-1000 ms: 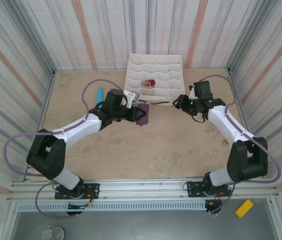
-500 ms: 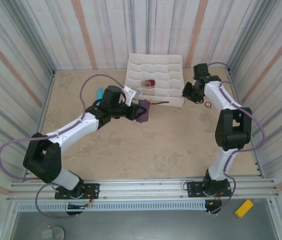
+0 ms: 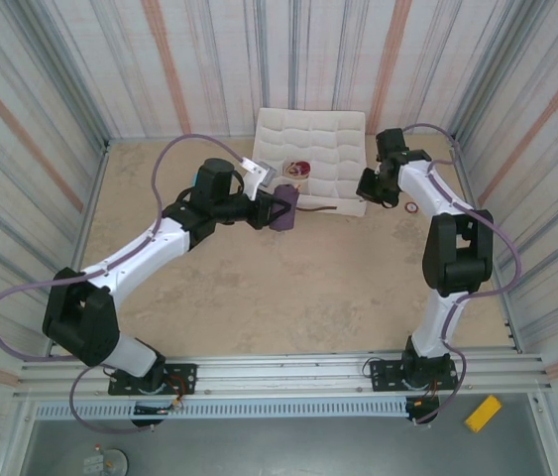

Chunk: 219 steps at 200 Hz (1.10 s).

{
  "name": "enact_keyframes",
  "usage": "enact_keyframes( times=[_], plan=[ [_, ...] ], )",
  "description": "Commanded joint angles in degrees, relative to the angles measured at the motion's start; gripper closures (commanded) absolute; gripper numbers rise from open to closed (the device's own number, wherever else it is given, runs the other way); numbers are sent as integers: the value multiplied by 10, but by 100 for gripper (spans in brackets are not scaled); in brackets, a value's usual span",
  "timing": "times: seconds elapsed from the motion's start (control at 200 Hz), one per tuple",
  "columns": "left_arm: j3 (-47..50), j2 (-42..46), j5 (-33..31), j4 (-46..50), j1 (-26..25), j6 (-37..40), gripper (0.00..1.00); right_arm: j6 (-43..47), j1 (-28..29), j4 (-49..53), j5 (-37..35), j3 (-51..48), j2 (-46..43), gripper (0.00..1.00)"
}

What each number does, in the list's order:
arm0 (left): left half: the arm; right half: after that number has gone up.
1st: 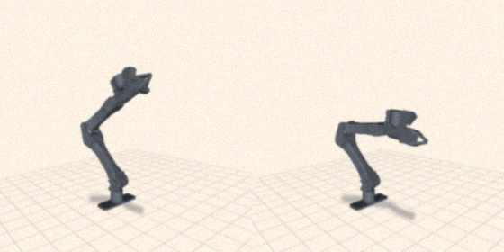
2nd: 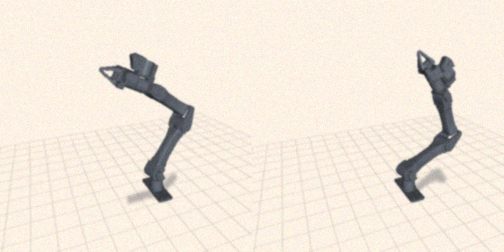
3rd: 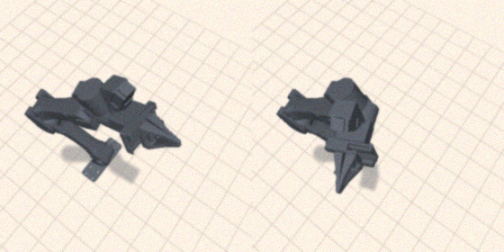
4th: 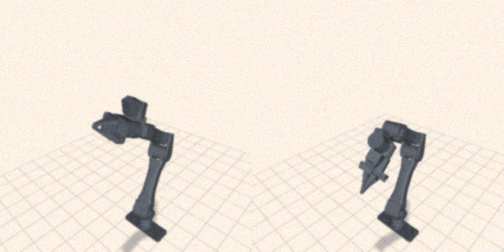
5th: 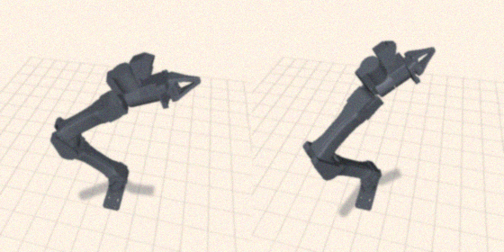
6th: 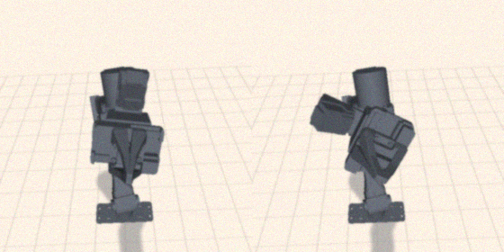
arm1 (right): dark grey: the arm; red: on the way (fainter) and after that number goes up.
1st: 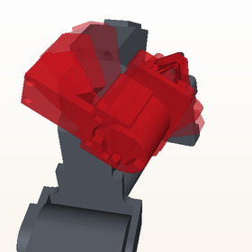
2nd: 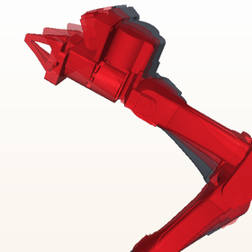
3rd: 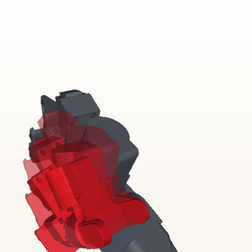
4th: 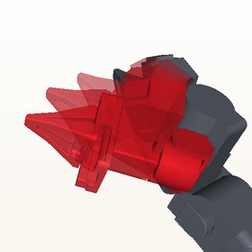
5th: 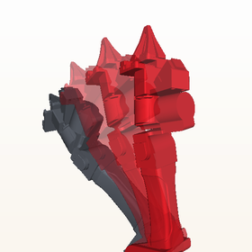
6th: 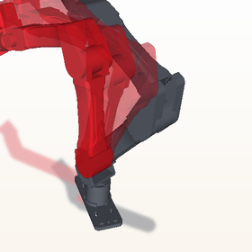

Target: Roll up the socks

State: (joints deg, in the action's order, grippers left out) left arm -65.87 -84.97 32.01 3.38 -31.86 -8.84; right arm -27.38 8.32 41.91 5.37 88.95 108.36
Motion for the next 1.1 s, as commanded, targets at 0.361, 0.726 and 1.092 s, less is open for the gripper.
enact_keyframes(
  times=[0.361, 0.726, 1.092],
  plan=[
    [-71, -69, 137, -62, 8, 54, 100, 58, 38, 55, 29, -107, -99, 100],
    [-111, -117, 190, -81, 7, 65, 100, 118, 36, 34, 81, -196, -206, 100],
    [-165, -204, 203, -78, -11, 80, 100, 140, 30, 37, 75, -197, -188, 100]
  ],
)
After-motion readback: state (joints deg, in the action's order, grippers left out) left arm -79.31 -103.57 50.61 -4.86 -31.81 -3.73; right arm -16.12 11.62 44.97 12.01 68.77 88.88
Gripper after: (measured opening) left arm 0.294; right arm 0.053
